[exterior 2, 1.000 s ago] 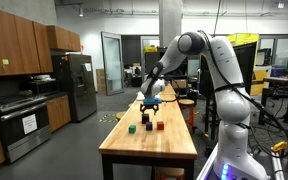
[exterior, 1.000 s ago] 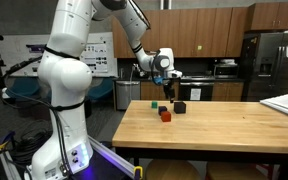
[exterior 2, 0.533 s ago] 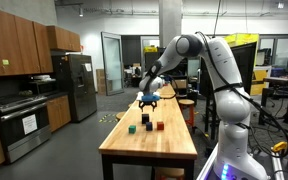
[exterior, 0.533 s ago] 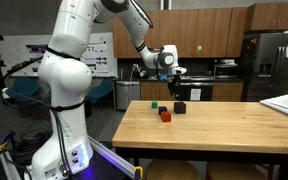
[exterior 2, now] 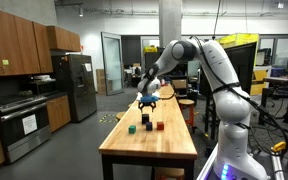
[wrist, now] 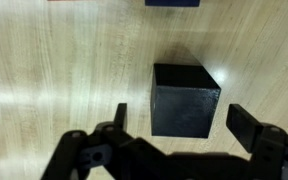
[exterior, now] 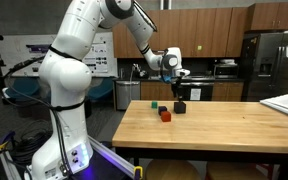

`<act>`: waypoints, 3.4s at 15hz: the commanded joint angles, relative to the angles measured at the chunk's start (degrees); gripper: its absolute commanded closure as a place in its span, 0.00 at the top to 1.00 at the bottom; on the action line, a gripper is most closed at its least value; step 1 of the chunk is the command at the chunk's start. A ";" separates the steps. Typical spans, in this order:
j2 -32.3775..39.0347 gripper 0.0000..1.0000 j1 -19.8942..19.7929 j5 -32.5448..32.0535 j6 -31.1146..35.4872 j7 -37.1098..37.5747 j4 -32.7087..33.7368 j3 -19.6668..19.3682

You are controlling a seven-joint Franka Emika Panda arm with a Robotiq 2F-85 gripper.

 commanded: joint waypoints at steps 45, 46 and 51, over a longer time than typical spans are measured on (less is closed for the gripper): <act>-12.82 0.49 5.43 -9.51 -2.88 8.49 -13.98 -0.97; -13.93 0.49 5.50 -10.33 -2.80 9.56 -15.10 -0.82; -19.07 0.49 5.40 -14.08 -1.93 15.35 -20.58 0.94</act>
